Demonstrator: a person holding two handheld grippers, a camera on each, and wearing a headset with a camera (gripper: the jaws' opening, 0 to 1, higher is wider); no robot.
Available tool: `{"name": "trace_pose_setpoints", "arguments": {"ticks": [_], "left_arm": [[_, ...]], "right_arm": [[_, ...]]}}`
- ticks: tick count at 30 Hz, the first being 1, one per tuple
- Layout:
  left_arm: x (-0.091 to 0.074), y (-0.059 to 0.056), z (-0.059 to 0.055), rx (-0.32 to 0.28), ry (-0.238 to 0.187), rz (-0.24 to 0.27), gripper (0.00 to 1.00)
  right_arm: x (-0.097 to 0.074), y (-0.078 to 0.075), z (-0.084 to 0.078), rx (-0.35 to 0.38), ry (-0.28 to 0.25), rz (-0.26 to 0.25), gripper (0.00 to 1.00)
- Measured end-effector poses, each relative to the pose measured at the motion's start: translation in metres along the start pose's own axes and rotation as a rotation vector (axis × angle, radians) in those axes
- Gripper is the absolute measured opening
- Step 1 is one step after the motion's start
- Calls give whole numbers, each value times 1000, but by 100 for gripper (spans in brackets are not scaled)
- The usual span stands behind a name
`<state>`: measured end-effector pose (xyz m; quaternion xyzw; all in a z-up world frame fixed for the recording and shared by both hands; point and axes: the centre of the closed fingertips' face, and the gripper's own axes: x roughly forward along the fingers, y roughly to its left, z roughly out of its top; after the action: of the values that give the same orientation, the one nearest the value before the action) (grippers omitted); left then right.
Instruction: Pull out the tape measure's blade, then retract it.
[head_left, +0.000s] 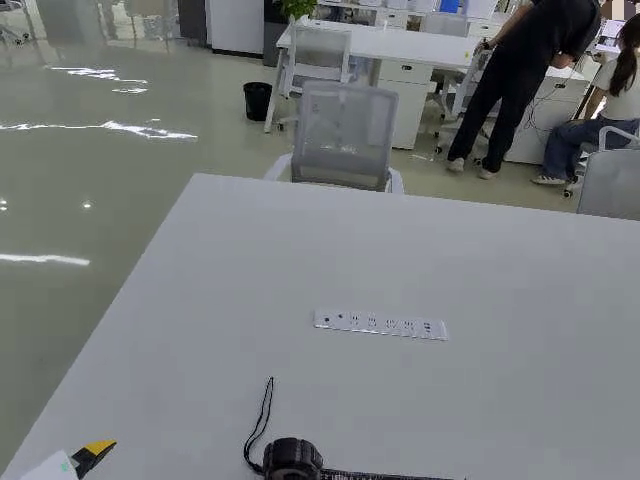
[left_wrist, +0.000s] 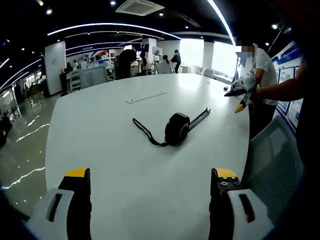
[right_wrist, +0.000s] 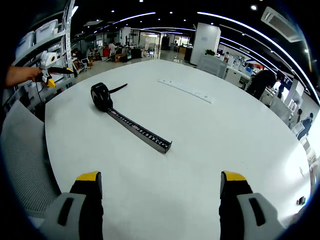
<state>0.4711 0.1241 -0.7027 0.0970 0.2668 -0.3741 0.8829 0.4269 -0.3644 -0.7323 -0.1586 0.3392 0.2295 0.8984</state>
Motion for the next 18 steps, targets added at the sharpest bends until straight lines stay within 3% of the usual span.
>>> {"name": "trace_pose_setpoints", "arguments": {"ticks": [5, 8, 11, 13, 15, 18], "left_arm": [[-21, -1, 1, -15, -42, 31, 99], [-32, 5, -5, -30, -51, 57, 99], [-43, 8, -11, -53, -65, 74, 99], [-50, 8, -14, -57, -74, 84, 99], [-55, 4, -12, -72, -93, 101, 99], [-61, -1, -5, -64, -127, 118, 99]], "right_arm": [[-16, 6, -4, 52, -31, -17, 100], [-25, 10, -11, 96, -45, -16, 100], [-37, 14, -18, 89, -47, -33, 100], [-48, 14, -17, 112, -97, -60, 100], [-57, 19, -18, 150, -134, -57, 100], [-65, 29, -26, 146, -121, -61, 100]]}}
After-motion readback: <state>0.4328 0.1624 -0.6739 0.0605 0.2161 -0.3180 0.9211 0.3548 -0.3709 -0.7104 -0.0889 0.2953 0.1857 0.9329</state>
